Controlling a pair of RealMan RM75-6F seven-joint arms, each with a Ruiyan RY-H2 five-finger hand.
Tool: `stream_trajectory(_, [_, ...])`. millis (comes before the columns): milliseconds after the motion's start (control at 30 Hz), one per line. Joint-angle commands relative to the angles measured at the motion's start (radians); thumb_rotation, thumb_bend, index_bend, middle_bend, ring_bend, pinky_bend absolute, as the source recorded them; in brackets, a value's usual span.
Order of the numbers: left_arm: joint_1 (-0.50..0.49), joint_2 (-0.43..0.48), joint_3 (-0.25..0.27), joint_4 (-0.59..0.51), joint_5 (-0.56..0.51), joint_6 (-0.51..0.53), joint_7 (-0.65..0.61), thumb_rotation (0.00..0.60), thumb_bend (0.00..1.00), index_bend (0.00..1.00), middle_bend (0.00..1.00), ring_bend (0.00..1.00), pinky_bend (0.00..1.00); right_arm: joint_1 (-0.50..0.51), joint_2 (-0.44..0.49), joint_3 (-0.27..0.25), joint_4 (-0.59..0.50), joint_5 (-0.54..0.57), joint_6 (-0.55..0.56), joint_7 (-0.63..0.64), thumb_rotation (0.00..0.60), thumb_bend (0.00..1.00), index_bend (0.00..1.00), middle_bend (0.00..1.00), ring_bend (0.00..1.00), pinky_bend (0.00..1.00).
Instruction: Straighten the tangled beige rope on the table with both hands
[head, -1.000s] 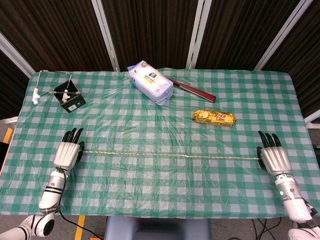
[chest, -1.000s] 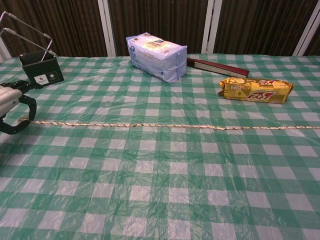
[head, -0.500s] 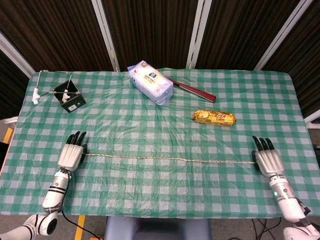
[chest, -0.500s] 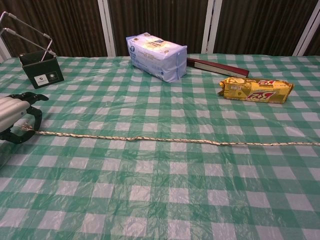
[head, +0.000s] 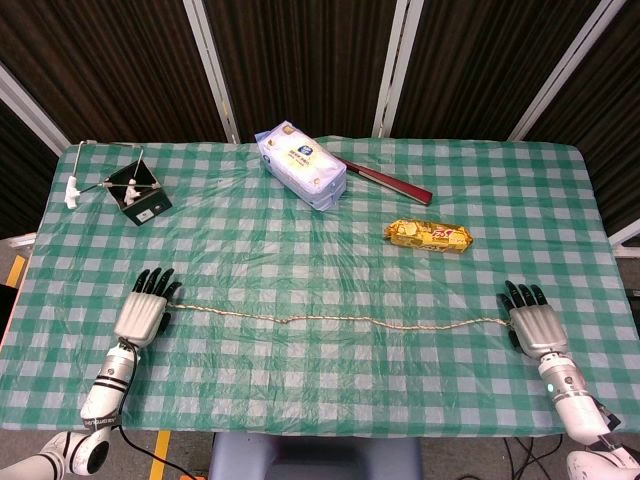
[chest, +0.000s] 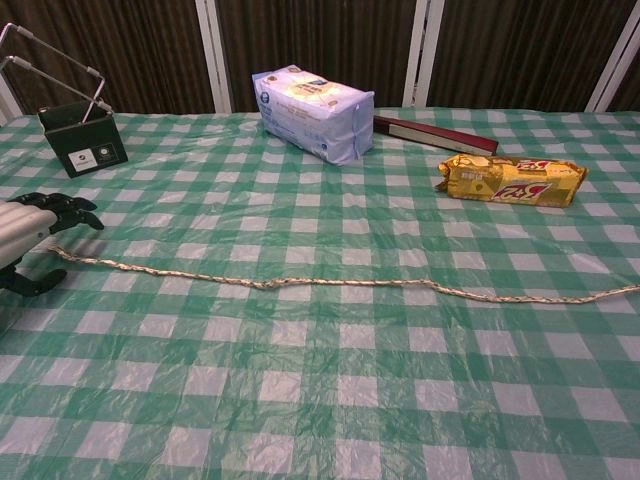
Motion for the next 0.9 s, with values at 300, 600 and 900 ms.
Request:
stream_trajectory(300, [0.105,0.238,0.022,-0.294,0.1,0.228,-0.169,0.6,0.42,0.0,0.0,0.0,0.06,-0.132,0.155,0.003,-0.197,-0.083,0.262,0.138,0.6,0.46,0.0,0.0,0.0,0.0])
stream_trajectory(600, [0.303,0.374,0.147,-0.408,0.264,0.528,-0.241,0.6,0.42,0.0,0.0,0.0,0.06,-0.318,0.229,-0.039,-0.317,-0.24,0.603,0.228,0.6,0.43,0.0,0.0,0.0,0.0])
stream_trajectory(900, [0.334,0.382,0.143,-0.386,0.249,0.508,-0.216,0.6,0.42,0.0,0.0,0.0,0.06,-0.375,0.226,-0.066,-0.323,-0.329,0.685,0.222,0.6,0.43,0.0,0.0,0.0,0.0])
